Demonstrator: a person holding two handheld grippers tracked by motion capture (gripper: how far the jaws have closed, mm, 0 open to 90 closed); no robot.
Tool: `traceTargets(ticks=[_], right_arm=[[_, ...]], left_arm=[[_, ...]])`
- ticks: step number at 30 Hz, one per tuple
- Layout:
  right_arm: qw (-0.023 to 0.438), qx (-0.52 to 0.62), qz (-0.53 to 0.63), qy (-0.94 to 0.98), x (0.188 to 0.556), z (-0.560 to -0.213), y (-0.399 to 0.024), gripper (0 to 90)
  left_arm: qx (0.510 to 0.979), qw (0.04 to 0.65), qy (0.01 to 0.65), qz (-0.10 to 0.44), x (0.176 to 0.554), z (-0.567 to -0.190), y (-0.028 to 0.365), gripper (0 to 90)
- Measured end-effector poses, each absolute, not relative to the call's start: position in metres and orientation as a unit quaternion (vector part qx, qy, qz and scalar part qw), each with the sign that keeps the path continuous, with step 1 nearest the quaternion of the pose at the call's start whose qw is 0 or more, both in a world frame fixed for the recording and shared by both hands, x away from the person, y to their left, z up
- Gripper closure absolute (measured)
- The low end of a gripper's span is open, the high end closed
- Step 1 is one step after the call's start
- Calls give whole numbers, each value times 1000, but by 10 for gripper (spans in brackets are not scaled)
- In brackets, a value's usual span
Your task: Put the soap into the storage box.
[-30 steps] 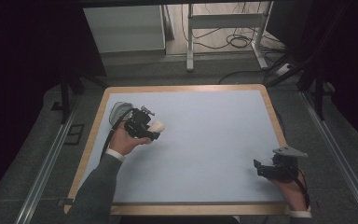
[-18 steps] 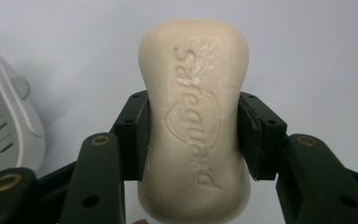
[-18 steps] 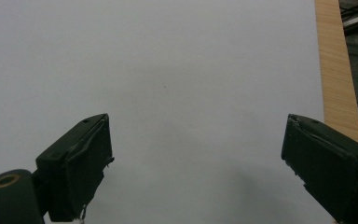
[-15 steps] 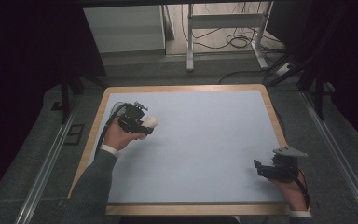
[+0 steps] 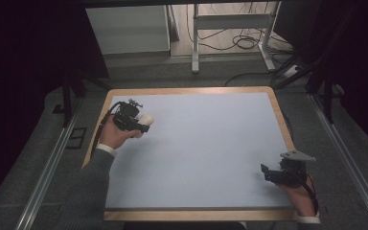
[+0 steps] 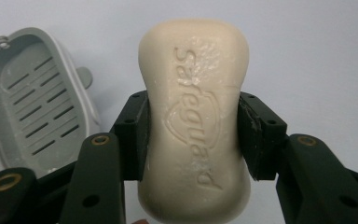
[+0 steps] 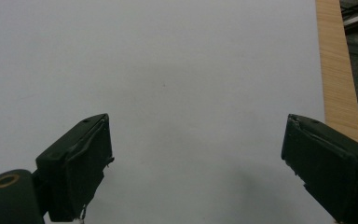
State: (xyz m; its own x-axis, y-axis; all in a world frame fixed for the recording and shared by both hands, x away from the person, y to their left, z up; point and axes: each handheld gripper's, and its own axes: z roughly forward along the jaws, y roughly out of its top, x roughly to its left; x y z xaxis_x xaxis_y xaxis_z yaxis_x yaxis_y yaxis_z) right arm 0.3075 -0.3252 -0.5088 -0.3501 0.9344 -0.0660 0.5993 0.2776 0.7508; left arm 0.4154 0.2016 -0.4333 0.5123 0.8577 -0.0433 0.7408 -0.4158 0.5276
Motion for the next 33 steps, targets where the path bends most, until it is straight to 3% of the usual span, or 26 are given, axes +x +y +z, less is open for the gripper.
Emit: traceTargets(ticks=[33], right_arm=[[260, 510, 321, 754, 308, -510, -328, 83]], left_arm=[[787, 253, 548, 126, 445, -433, 249, 495]])
